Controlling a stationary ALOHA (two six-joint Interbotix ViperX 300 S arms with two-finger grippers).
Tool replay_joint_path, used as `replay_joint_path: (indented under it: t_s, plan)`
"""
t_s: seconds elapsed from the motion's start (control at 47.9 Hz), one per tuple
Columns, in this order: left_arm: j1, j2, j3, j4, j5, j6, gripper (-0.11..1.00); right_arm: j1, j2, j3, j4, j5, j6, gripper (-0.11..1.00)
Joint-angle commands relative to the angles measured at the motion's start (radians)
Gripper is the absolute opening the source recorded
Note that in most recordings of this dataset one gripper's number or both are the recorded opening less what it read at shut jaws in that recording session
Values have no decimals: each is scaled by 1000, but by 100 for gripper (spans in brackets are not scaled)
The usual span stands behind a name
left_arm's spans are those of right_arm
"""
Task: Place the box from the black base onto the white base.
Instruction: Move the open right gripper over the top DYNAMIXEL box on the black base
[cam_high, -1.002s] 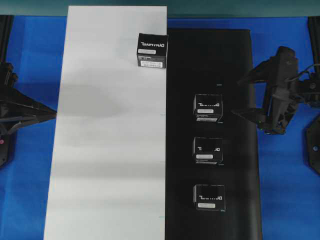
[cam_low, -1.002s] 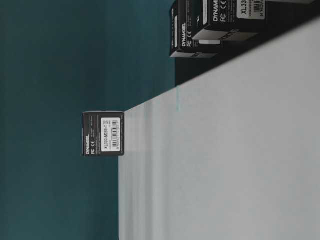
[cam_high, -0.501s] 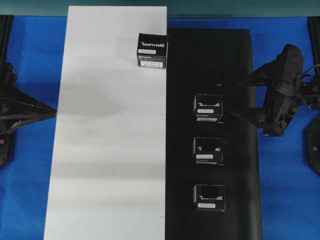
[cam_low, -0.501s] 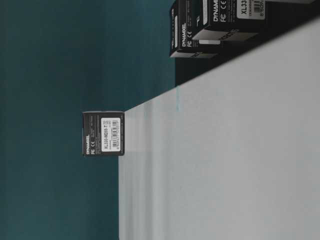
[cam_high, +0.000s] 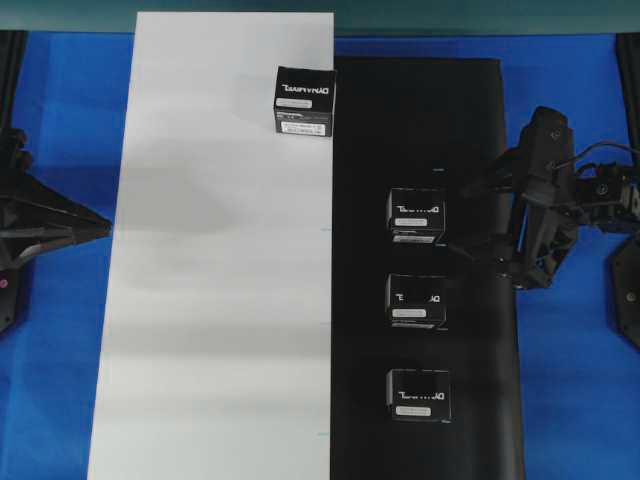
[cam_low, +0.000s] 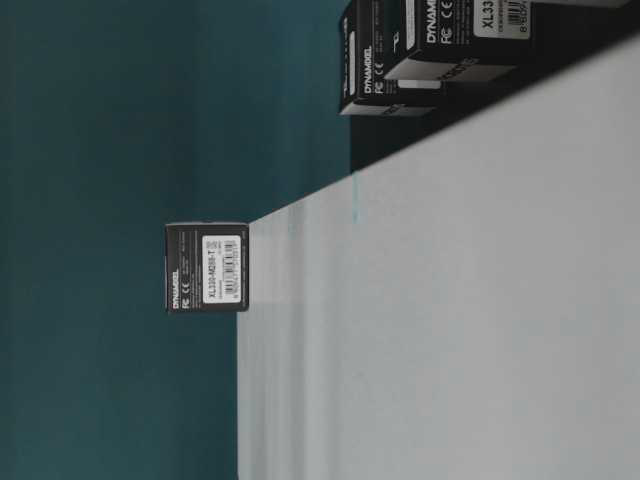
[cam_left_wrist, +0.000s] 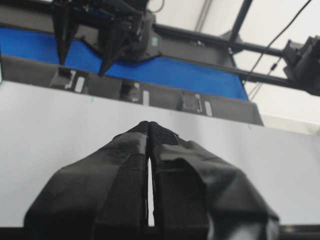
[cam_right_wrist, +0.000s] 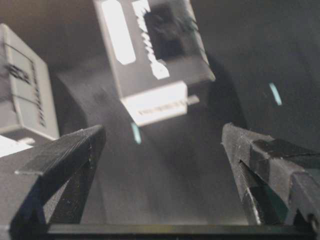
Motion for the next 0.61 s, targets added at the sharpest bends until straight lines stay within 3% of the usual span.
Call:
replay_joint_path:
  t_s: [0.0, 0.584]
  plan:
    - [15, -8, -31, 3, 12, -2, 1, -2, 11, -6, -14, -29, -5, 98]
    - [32, -32, -35, 2, 29, -28, 1, -12, 143, -77, -25, -14, -89, 100]
